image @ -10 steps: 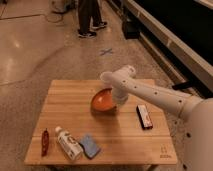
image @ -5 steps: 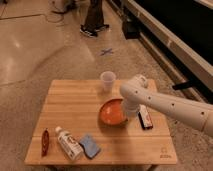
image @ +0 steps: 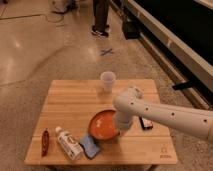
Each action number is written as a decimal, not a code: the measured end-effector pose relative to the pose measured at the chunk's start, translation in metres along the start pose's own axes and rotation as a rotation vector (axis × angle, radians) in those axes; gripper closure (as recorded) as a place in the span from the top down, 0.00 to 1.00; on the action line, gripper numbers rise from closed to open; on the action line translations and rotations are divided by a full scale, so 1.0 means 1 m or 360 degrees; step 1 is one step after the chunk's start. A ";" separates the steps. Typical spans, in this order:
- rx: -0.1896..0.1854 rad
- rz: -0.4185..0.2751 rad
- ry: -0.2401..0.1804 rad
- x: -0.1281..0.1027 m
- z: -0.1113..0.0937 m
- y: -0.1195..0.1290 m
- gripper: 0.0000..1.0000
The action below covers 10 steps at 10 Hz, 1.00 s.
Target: Drag the ceramic bowl in a circle
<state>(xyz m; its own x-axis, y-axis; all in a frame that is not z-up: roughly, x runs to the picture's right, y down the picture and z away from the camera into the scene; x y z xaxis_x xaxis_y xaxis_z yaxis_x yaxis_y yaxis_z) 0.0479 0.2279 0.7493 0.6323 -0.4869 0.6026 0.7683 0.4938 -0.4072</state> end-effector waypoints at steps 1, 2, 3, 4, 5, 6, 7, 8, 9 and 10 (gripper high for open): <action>0.0015 -0.0048 -0.0017 -0.013 0.004 -0.015 0.00; 0.0029 -0.0093 -0.0027 -0.023 0.008 -0.029 0.00; 0.0043 -0.0144 -0.0032 -0.033 0.013 -0.046 0.00; 0.0057 -0.0191 -0.0033 -0.041 0.017 -0.064 0.00; 0.0073 -0.0235 -0.0027 -0.047 0.020 -0.087 0.00; 0.0086 -0.0262 -0.0015 -0.049 0.022 -0.106 0.00; 0.0100 -0.0279 0.0000 -0.049 0.022 -0.122 0.00; 0.0113 -0.0287 0.0011 -0.047 0.020 -0.137 0.00; 0.0135 -0.0283 0.0047 -0.038 0.016 -0.159 0.00; 0.0149 -0.0269 0.0082 -0.027 0.012 -0.173 0.00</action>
<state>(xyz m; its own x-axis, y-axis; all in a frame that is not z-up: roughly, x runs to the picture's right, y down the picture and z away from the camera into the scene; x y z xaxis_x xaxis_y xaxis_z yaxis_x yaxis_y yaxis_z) -0.1035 0.1639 0.8115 0.5014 -0.6035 0.6200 0.8528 0.4656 -0.2365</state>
